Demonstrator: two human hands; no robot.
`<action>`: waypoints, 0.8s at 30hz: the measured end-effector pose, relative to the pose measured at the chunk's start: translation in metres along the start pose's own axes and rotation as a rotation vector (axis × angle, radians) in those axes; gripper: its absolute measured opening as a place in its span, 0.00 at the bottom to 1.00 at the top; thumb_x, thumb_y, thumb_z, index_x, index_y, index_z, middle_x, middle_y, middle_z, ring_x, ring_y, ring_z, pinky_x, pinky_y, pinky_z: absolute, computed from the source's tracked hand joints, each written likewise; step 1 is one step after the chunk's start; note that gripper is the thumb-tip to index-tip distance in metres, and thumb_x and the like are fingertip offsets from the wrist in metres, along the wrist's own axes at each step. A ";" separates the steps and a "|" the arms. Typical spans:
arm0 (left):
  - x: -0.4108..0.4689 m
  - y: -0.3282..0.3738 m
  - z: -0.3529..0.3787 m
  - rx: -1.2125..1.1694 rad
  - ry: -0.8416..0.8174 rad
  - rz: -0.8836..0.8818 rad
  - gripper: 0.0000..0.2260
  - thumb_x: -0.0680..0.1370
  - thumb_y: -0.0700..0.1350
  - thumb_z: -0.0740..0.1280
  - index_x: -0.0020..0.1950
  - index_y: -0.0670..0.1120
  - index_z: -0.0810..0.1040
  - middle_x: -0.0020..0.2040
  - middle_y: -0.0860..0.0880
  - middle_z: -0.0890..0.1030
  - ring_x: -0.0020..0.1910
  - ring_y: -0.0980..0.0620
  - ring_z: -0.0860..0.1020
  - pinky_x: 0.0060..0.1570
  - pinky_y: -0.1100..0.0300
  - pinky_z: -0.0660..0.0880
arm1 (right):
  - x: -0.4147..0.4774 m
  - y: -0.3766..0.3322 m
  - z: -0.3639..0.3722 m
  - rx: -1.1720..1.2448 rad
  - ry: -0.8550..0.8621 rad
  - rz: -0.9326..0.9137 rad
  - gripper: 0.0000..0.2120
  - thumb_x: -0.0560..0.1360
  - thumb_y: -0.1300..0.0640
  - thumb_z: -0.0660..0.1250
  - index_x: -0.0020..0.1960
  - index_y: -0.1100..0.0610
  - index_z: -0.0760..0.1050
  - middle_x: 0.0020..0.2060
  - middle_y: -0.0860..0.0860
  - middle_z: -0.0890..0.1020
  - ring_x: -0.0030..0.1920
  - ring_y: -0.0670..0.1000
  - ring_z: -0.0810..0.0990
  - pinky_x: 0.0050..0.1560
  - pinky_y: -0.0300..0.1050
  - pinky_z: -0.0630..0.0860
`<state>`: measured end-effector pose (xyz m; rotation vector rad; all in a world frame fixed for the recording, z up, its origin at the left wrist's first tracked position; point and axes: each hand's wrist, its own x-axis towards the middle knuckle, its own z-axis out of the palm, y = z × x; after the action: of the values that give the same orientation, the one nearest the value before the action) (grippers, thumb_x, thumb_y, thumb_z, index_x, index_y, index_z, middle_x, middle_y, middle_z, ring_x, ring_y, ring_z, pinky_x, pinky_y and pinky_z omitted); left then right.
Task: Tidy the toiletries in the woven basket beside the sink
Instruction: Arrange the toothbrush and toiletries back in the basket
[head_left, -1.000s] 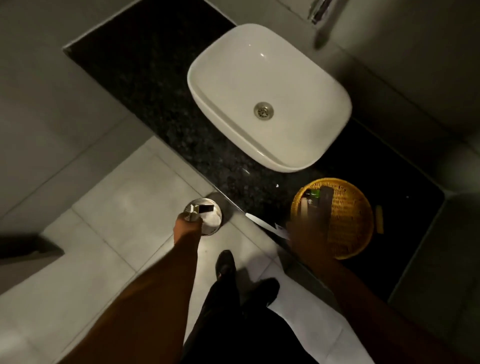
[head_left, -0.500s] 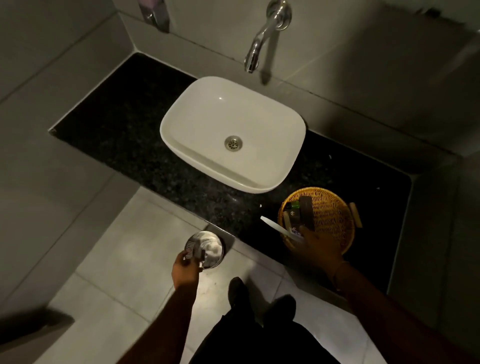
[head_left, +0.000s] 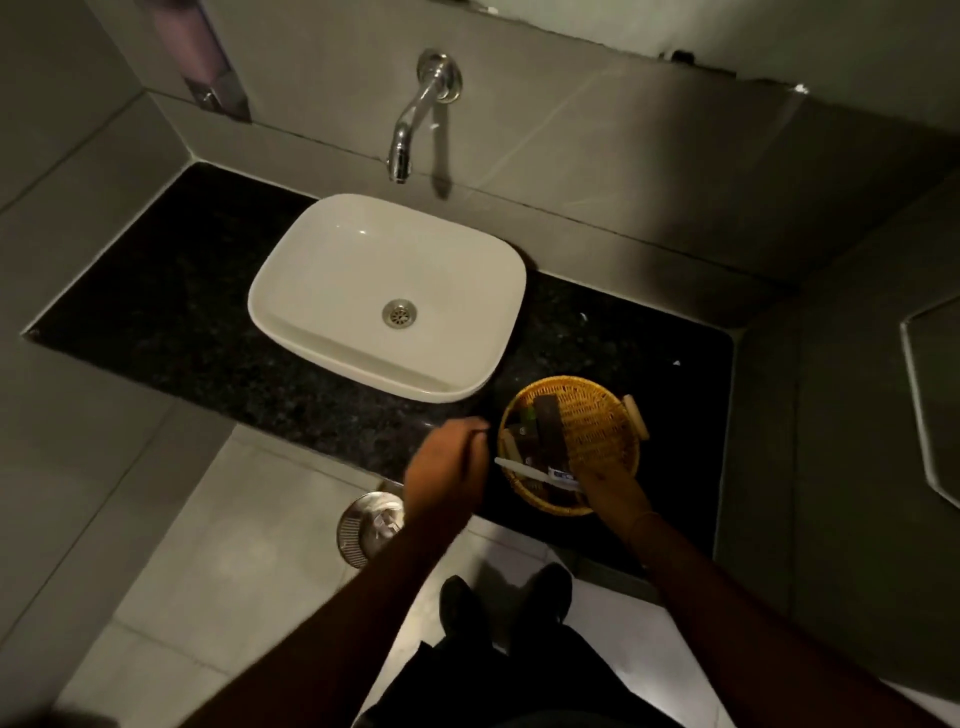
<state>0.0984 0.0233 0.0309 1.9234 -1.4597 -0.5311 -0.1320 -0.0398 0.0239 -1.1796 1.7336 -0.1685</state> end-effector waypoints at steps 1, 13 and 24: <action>0.009 0.017 0.010 0.057 -0.107 0.137 0.15 0.86 0.51 0.64 0.69 0.48 0.83 0.60 0.47 0.87 0.58 0.44 0.85 0.59 0.47 0.81 | 0.004 0.002 -0.004 -0.023 -0.028 -0.013 0.15 0.82 0.48 0.62 0.51 0.59 0.80 0.49 0.60 0.82 0.46 0.55 0.79 0.43 0.43 0.74; 0.044 0.080 0.082 0.300 -0.689 0.310 0.18 0.84 0.45 0.69 0.74 0.51 0.82 0.66 0.47 0.86 0.65 0.45 0.85 0.65 0.52 0.79 | 0.041 -0.002 -0.052 -0.037 -0.050 -0.022 0.21 0.83 0.45 0.61 0.50 0.61 0.84 0.44 0.57 0.84 0.48 0.59 0.84 0.51 0.49 0.78; 0.045 0.074 0.095 -0.019 -0.717 -0.129 0.14 0.89 0.44 0.62 0.69 0.43 0.84 0.63 0.42 0.86 0.60 0.45 0.84 0.63 0.50 0.82 | 0.058 0.012 -0.068 0.543 -0.189 0.195 0.13 0.74 0.53 0.76 0.56 0.58 0.84 0.54 0.59 0.86 0.53 0.59 0.85 0.50 0.54 0.84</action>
<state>-0.0023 -0.0559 0.0201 1.9086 -1.7331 -1.3934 -0.1945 -0.1043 0.0135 -0.6067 1.4950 -0.3705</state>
